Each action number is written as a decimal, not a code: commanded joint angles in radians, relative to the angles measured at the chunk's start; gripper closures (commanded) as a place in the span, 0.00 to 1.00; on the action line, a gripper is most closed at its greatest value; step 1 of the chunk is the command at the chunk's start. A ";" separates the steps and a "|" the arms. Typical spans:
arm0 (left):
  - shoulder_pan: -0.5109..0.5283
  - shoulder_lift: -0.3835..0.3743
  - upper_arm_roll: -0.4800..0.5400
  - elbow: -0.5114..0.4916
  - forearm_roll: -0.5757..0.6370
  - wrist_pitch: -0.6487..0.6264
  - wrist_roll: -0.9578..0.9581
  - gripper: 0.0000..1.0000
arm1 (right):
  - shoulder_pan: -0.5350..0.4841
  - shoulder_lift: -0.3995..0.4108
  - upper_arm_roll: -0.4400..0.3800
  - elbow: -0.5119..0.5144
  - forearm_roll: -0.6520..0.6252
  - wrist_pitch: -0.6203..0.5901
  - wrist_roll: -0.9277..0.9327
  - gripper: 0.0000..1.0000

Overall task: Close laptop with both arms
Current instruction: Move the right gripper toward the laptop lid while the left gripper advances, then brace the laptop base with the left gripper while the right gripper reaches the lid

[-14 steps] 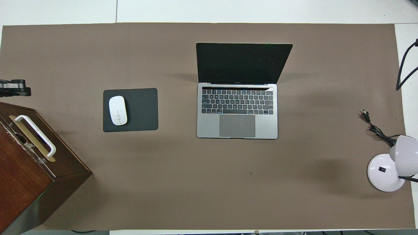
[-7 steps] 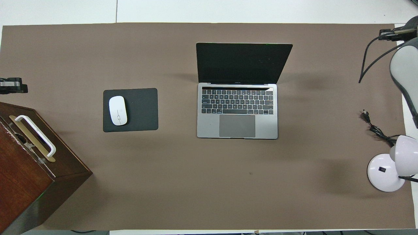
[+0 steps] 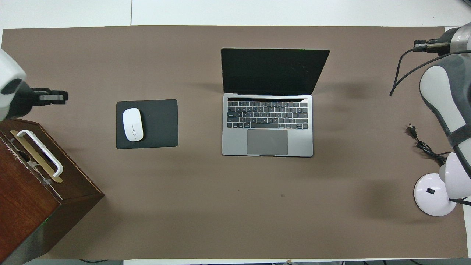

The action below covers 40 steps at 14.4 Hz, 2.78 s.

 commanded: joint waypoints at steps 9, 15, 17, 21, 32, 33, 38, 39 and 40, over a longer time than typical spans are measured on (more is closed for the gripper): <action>-0.270 -0.181 0.013 -0.486 -0.059 0.512 0.012 1.00 | 0.105 0.080 0.005 0.266 -0.092 -0.165 0.084 1.00; -0.430 -0.075 0.014 -0.589 -0.081 0.831 -0.003 1.00 | 0.207 0.100 0.001 0.268 -0.138 -0.165 0.293 1.00; -0.474 -0.013 0.014 -0.589 -0.081 0.917 -0.023 1.00 | 0.263 0.097 -0.005 0.268 -0.151 -0.170 0.401 1.00; -0.536 0.100 0.014 -0.589 -0.081 1.092 -0.045 1.00 | 0.310 0.094 -0.005 0.268 -0.156 -0.170 0.528 1.00; -0.616 0.304 0.016 -0.548 -0.079 1.304 -0.028 1.00 | 0.436 0.111 0.007 0.266 -0.159 -0.052 0.836 1.00; -0.628 0.308 0.017 -0.548 -0.079 1.308 -0.028 1.00 | 0.451 0.134 -0.001 0.268 -0.167 -0.024 0.836 1.00; -0.646 0.379 0.017 -0.510 -0.079 1.334 -0.025 1.00 | 0.456 0.174 0.007 0.315 -0.299 0.042 0.833 1.00; -0.649 0.390 0.019 -0.510 -0.079 1.349 -0.023 1.00 | 0.450 0.183 0.008 0.332 -0.297 0.065 0.833 1.00; -0.651 0.400 0.019 -0.510 -0.079 1.362 -0.022 1.00 | 0.447 0.195 0.009 0.341 -0.291 0.103 0.835 1.00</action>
